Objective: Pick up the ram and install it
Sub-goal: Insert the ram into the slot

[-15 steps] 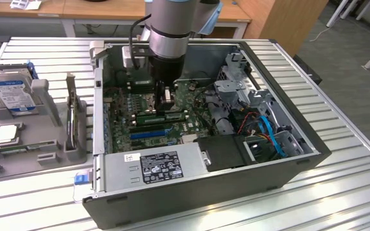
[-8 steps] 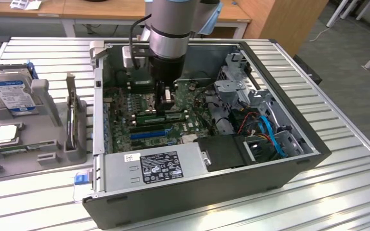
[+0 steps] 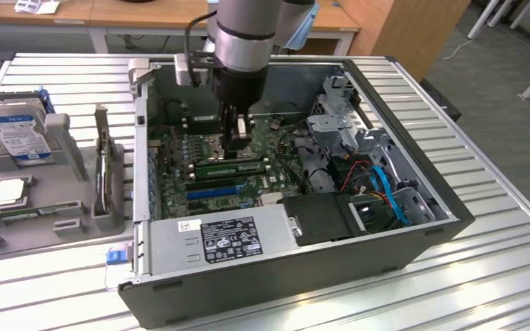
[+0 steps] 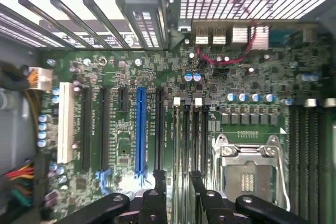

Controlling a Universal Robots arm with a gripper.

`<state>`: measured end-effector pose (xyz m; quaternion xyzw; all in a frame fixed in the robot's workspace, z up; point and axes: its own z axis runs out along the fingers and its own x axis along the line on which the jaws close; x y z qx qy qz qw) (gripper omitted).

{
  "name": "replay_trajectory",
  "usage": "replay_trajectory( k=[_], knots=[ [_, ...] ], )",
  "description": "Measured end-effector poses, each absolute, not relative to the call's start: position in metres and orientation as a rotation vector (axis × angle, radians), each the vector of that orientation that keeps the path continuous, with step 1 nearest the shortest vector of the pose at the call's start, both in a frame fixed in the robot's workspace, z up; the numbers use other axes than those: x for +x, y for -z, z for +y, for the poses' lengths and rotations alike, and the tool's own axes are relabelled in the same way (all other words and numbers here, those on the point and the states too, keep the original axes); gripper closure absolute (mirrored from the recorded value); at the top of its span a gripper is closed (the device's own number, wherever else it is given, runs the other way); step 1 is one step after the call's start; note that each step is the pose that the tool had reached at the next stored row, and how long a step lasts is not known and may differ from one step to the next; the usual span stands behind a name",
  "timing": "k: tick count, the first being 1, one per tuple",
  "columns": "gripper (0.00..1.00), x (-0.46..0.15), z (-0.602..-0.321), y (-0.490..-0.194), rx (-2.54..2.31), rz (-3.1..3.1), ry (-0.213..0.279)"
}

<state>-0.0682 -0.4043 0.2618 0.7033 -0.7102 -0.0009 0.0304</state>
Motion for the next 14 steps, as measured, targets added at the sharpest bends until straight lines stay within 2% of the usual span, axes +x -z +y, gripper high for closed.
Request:
replay_trajectory(
  k=[6,14],
  knots=[
    [0.69,-0.068,-0.404,-0.287,2.168,-2.189,0.003],
    [0.69,-0.068,-0.404,-0.289,2.168,-2.189,0.003]
  ],
)
